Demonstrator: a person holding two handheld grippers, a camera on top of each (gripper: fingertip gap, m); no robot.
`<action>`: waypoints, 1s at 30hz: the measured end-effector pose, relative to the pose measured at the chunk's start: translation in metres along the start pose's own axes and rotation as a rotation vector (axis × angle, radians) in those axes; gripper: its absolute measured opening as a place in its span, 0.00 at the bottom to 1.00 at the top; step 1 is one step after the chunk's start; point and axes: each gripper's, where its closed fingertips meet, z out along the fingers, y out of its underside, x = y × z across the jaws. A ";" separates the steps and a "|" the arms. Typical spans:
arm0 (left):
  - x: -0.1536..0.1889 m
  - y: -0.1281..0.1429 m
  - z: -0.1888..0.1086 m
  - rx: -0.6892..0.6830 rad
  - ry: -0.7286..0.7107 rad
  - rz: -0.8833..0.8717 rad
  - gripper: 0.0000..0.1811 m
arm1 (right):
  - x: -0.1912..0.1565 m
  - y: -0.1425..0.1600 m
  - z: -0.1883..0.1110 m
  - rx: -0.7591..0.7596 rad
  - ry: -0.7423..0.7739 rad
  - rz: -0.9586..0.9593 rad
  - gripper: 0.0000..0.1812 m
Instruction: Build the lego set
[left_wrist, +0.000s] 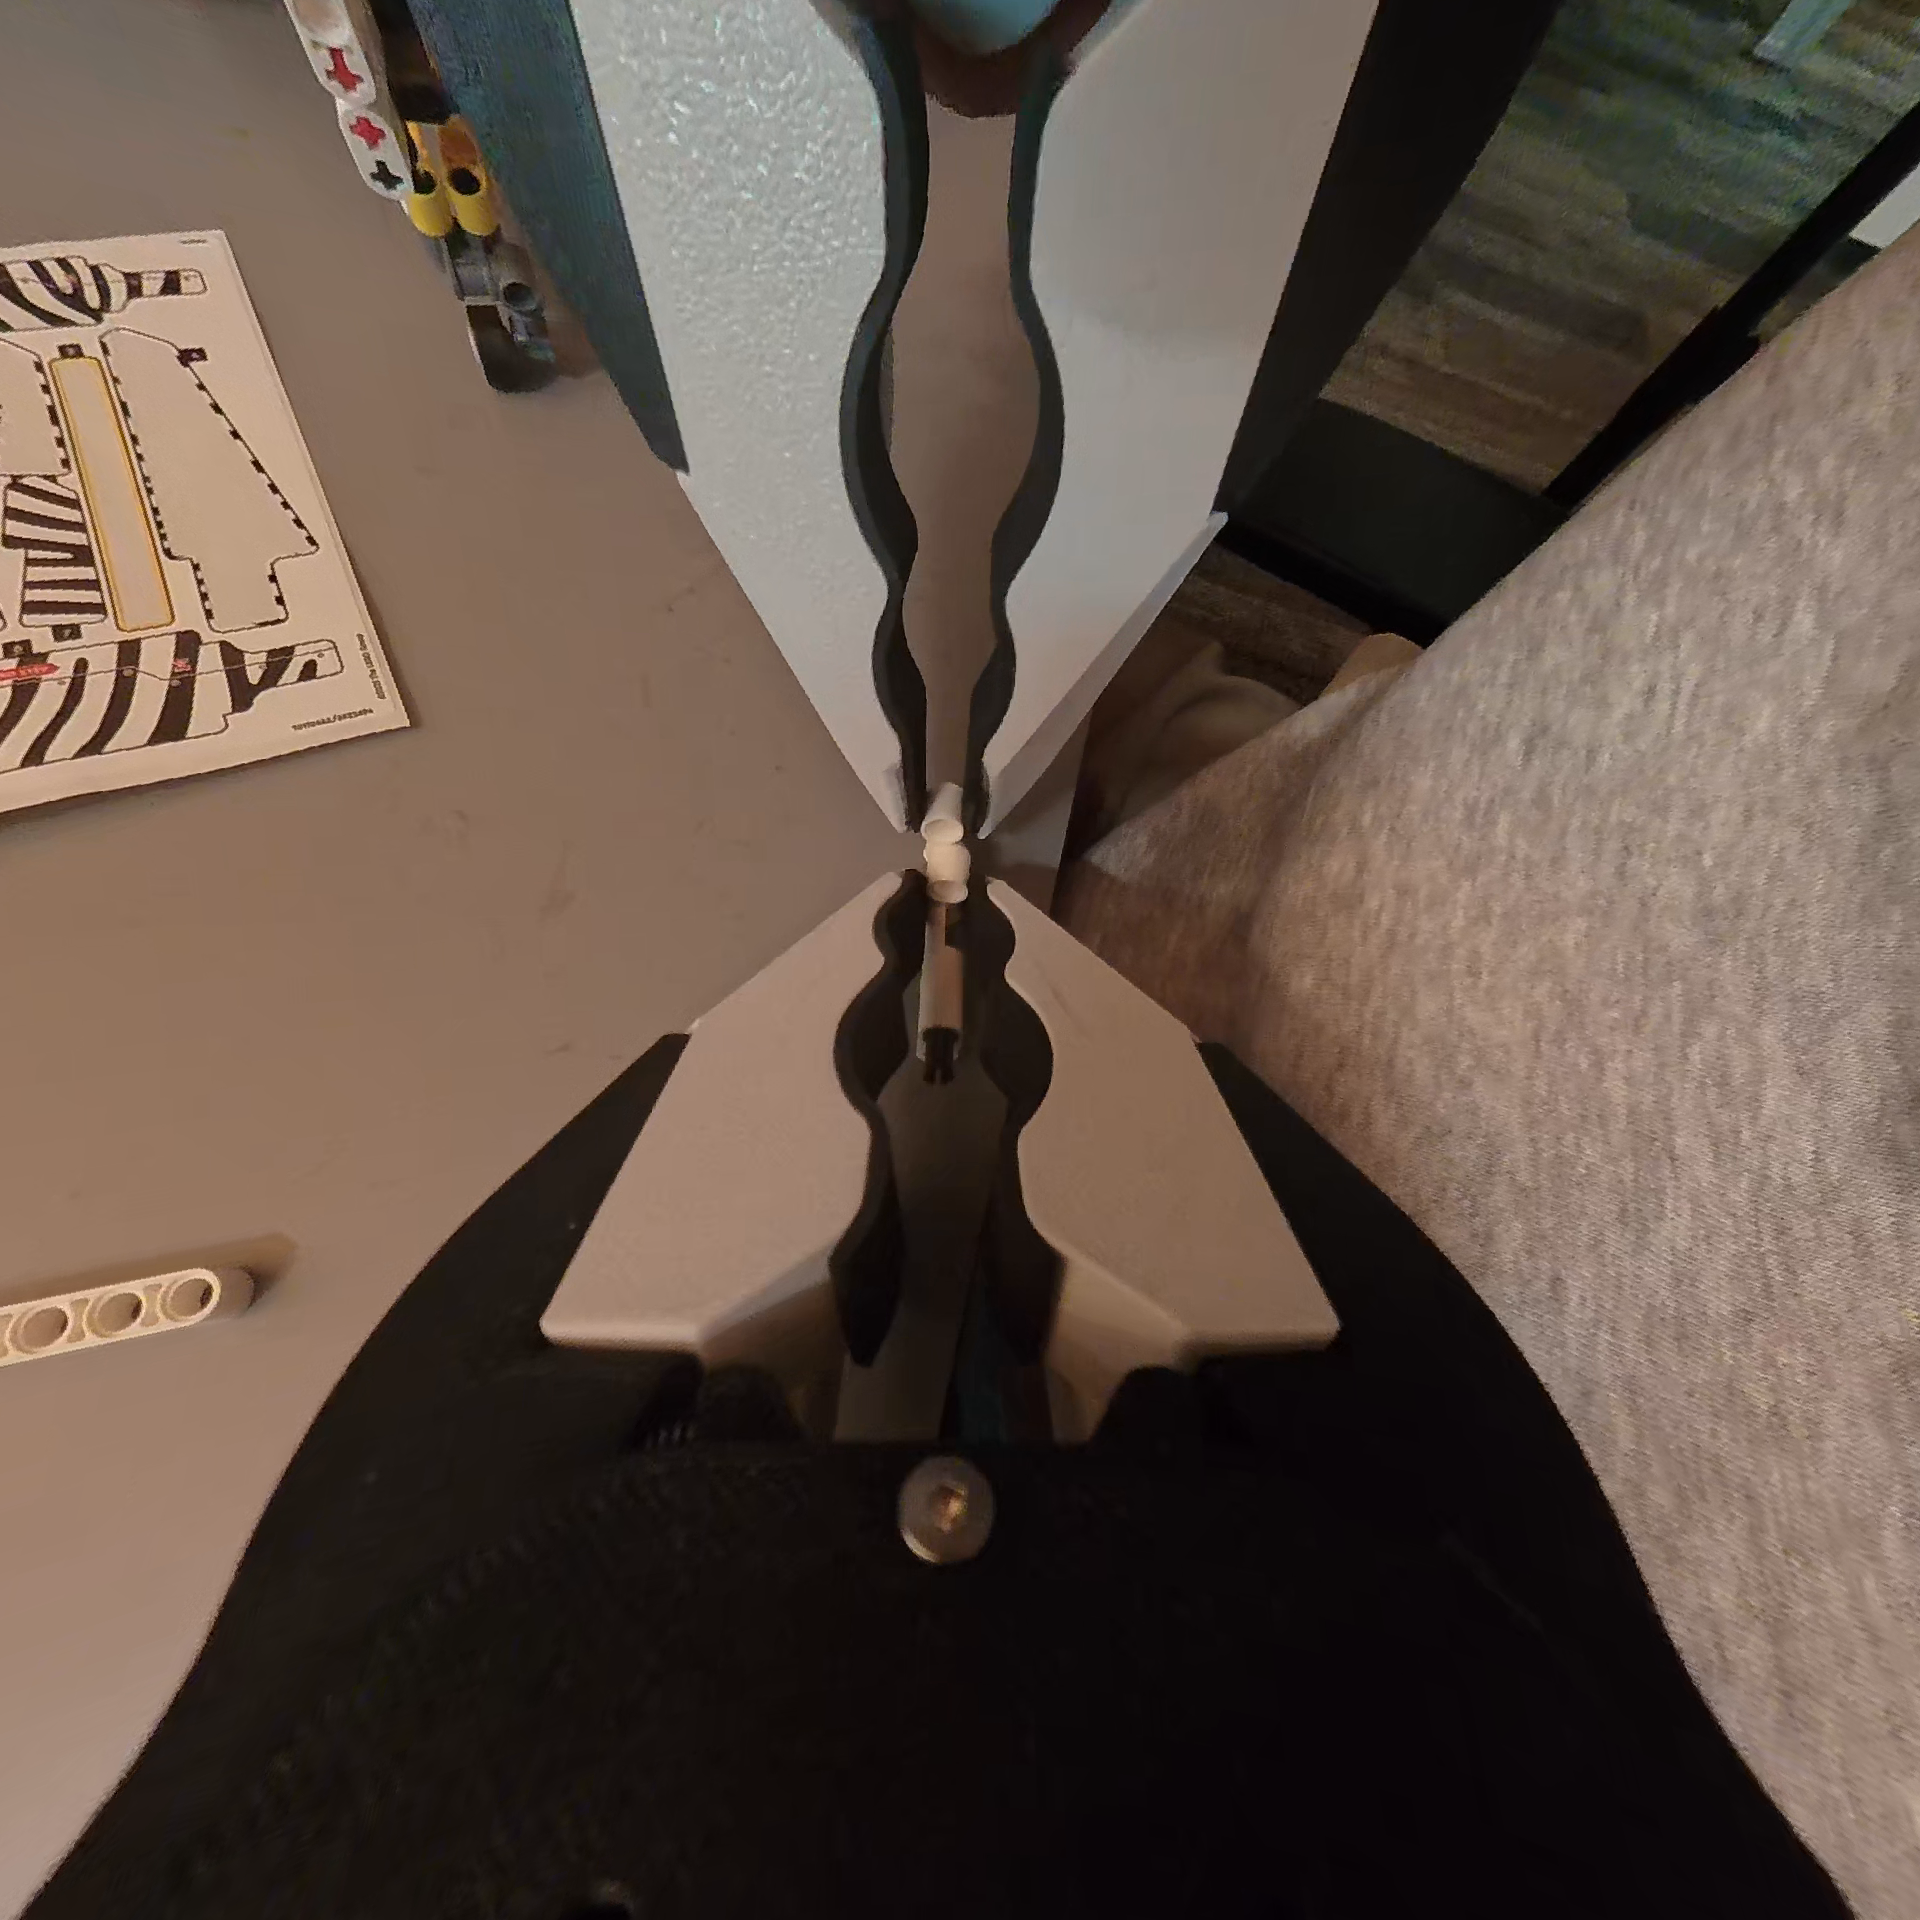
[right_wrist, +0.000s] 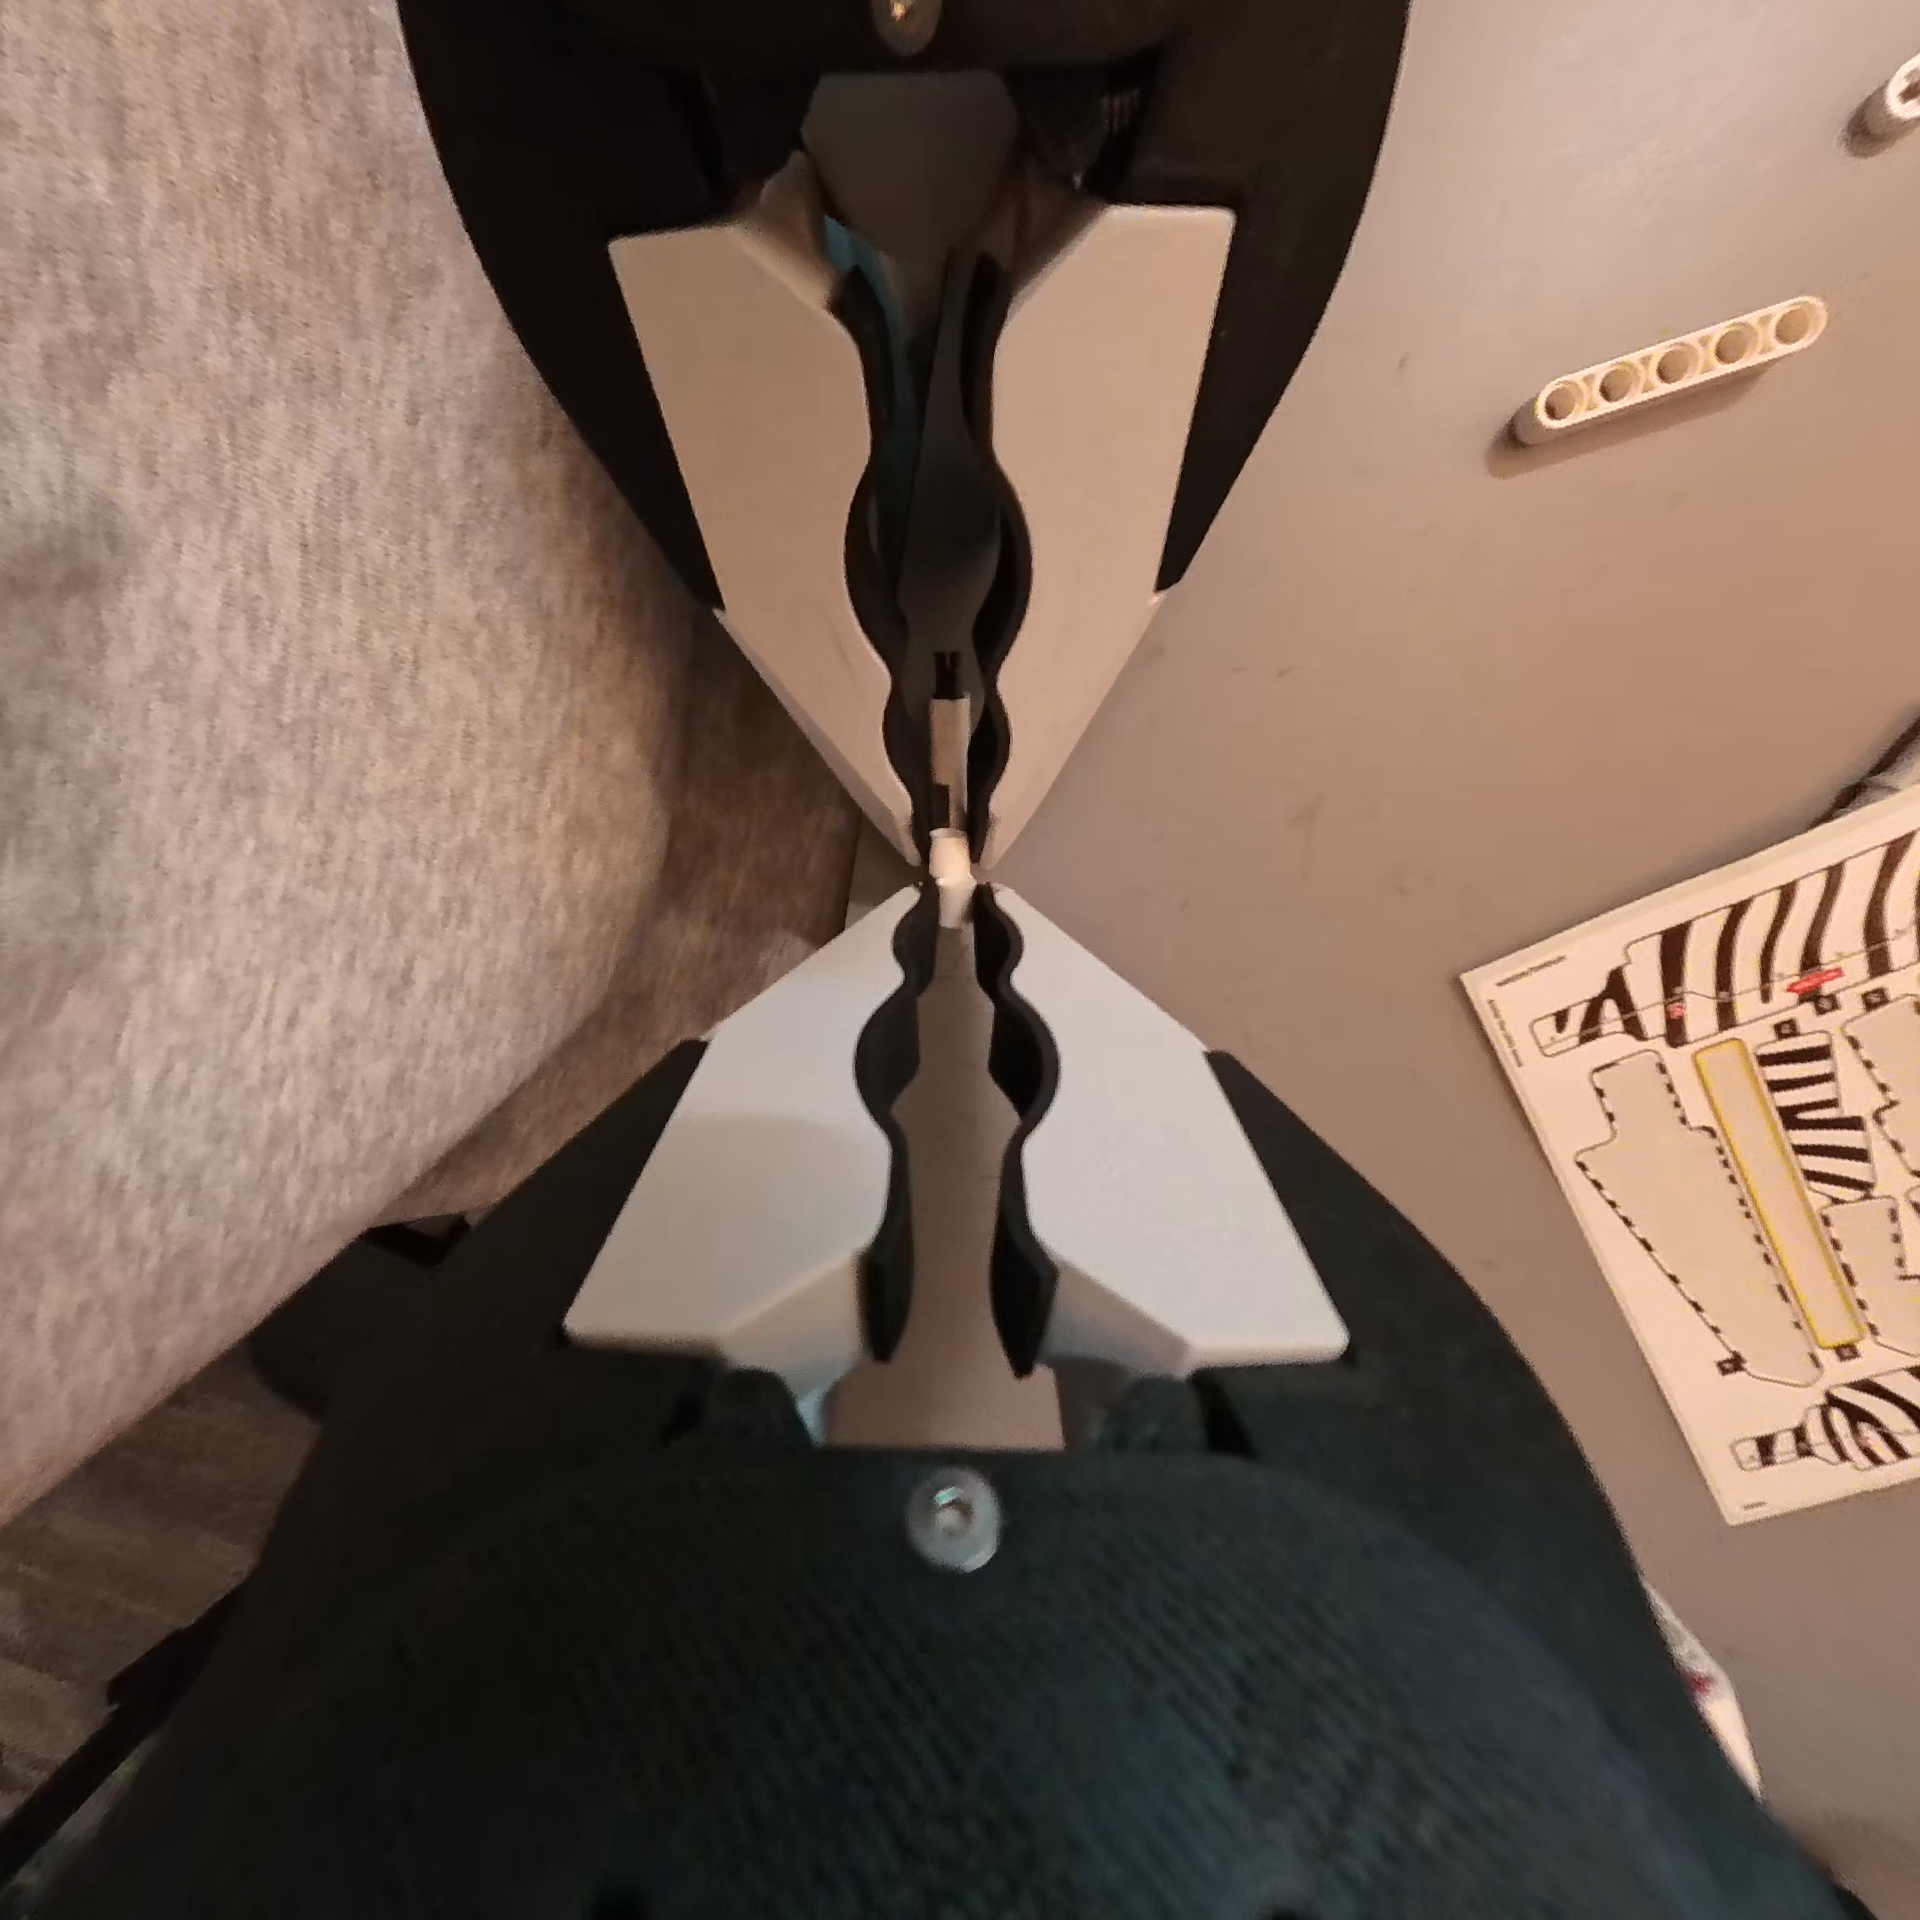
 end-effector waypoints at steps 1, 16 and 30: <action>0.000 0.000 0.000 0.000 0.001 -0.001 0.03 | 0.000 0.000 0.000 0.002 0.003 -0.003 0.03; 0.000 0.000 -0.001 0.010 -0.006 0.005 0.03 | -0.003 0.003 -0.002 0.088 0.065 0.041 0.03; 0.000 0.003 0.000 0.007 -0.103 0.127 0.04 | -0.003 0.002 0.001 0.088 0.117 0.058 0.03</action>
